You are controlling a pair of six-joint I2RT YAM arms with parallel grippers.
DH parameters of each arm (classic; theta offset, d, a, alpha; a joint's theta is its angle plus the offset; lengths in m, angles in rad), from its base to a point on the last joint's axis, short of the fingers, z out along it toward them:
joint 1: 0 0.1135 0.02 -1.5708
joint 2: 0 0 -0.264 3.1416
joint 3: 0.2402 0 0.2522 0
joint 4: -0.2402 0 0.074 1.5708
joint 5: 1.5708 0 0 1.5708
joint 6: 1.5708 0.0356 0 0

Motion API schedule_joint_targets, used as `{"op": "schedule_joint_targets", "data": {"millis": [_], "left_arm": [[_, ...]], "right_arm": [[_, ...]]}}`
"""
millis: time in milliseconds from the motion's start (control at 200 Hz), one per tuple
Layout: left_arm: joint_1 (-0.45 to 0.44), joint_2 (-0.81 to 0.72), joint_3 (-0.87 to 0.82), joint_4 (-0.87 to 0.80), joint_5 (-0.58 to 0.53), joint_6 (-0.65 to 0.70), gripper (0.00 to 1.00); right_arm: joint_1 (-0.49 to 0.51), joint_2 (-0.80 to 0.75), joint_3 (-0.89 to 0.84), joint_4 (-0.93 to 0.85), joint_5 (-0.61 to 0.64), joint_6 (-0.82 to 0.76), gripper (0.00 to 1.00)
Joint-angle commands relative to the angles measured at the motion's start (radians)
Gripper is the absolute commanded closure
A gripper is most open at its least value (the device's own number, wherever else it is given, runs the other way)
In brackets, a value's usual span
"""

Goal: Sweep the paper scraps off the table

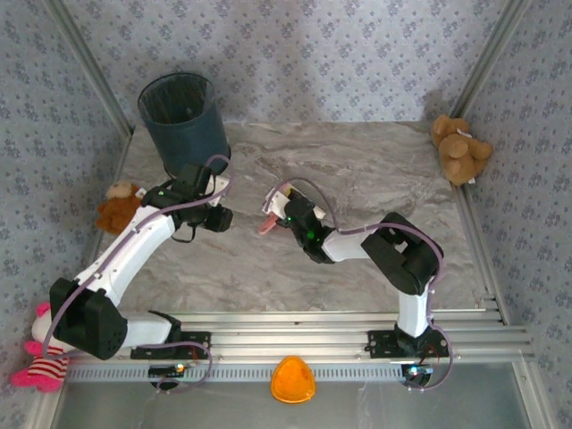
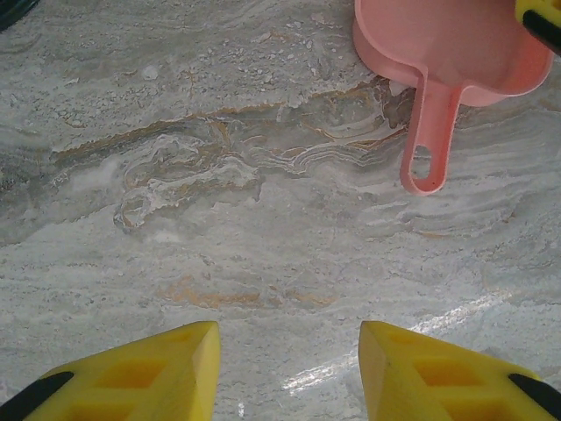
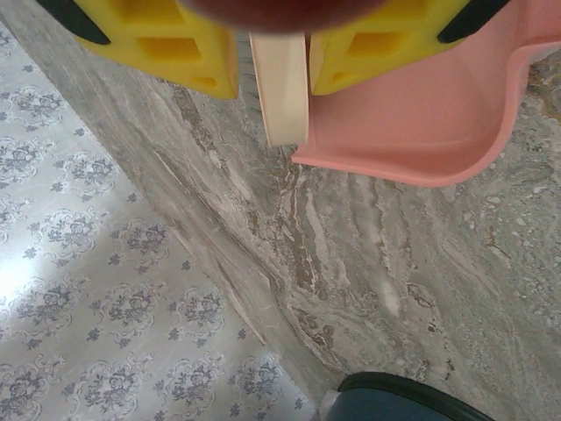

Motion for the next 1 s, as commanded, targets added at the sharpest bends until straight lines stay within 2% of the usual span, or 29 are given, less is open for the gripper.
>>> {"op": "schedule_joint_targets", "data": {"millis": [0, 485, 695, 994], "left_arm": [[0.007, 0.0, 0.002, 0.003, -0.007, 0.02, 0.54], [0.007, 0.004, 0.003, -0.003, -0.007, 0.023, 0.54], [0.007, 0.004, 0.002, -0.003, -0.006, 0.025, 0.54], [0.007, 0.006, 0.003, -0.006, -0.006, 0.025, 0.54]], "right_arm": [[0.022, 0.035, -0.014, 0.013, 0.019, 0.047, 0.7], [0.052, 0.038, -0.044, 0.021, 0.058, 0.089, 0.55], [0.065, 0.029, -0.057, 0.026, 0.074, 0.094, 0.45], [0.085, 0.009, -0.071, 0.025, 0.097, 0.107, 0.39]]}}
